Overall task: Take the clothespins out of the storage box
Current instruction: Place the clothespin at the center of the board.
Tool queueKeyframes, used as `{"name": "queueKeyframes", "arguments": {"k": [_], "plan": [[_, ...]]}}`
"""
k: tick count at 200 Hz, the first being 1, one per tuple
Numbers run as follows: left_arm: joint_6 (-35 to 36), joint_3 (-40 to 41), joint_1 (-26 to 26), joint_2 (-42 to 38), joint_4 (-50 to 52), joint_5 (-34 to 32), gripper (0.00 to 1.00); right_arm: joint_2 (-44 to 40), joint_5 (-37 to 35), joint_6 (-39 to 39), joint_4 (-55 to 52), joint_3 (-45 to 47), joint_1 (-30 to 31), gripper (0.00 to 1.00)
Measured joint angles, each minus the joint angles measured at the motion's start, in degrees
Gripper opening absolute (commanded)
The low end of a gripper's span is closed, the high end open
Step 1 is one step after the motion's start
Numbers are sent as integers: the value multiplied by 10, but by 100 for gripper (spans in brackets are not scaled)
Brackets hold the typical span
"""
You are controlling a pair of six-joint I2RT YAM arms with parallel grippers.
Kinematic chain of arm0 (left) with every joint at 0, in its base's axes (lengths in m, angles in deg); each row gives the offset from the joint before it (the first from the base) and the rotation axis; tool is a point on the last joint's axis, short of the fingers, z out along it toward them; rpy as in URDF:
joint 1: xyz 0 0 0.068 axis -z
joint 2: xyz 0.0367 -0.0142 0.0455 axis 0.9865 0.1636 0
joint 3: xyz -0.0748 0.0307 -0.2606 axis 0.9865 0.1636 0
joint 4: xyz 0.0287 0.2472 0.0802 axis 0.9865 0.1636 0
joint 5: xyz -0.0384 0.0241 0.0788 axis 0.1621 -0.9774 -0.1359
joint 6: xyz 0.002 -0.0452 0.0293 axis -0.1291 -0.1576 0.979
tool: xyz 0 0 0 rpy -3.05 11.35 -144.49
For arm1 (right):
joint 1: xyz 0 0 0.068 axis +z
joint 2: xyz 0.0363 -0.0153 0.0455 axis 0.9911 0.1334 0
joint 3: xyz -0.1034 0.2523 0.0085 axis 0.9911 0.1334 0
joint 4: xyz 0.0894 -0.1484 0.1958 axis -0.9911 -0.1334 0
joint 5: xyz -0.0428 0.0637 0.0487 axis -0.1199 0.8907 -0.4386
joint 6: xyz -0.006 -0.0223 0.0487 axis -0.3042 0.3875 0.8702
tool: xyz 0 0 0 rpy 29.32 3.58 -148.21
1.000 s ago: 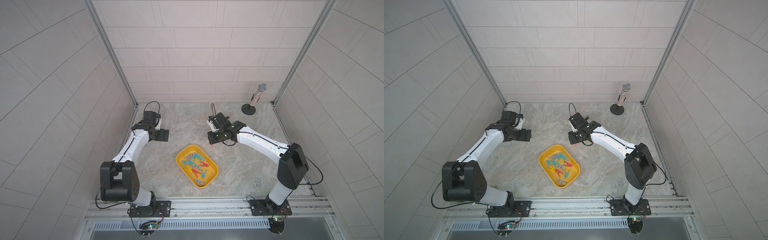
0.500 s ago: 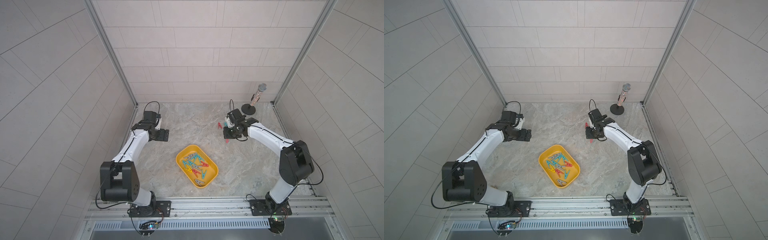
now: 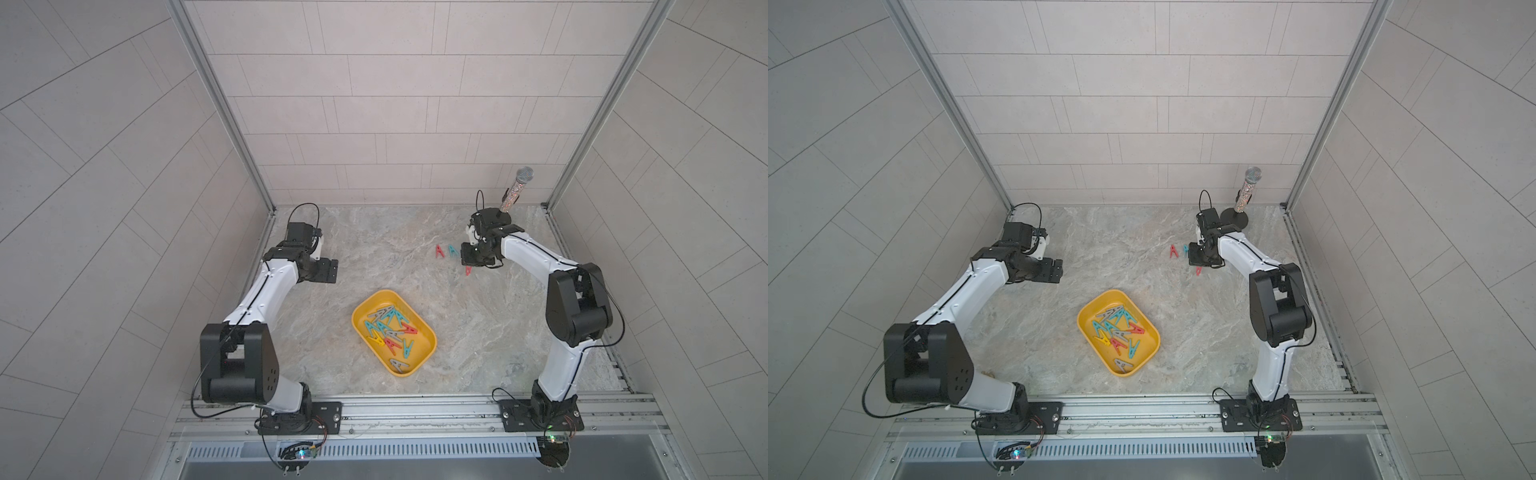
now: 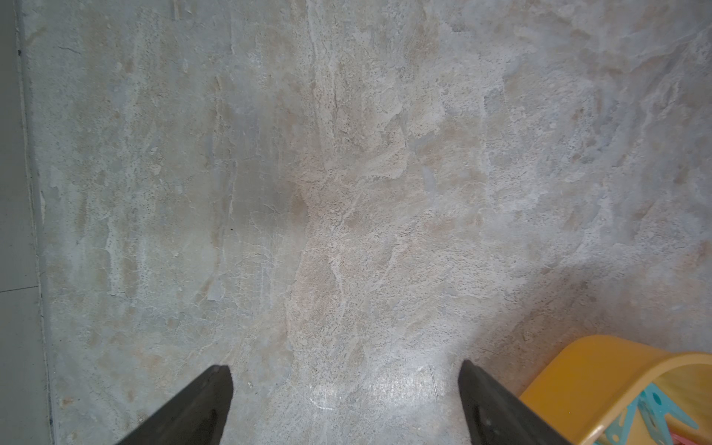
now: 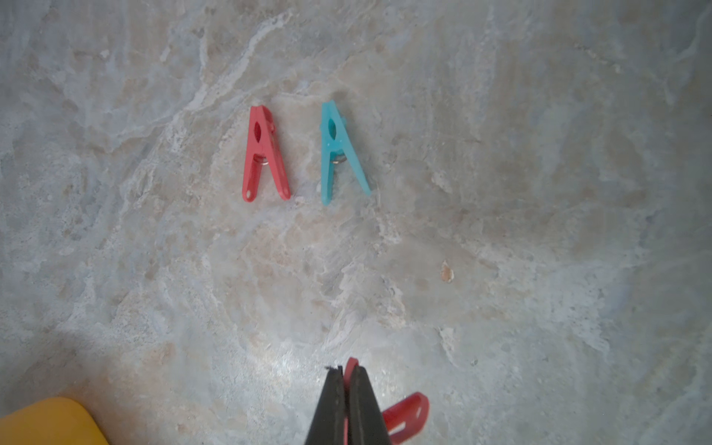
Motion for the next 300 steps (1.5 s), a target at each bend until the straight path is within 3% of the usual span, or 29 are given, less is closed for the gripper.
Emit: {"name": "queueKeyframes", "arguments": {"k": [168,300], "plan": [[0,0,0,0,1,2,100,230,-37,-66,-76,-287,-25,0],[0,0,0,0,1,2,100,267,-47,-72,-95,-331,-29,8]]}}
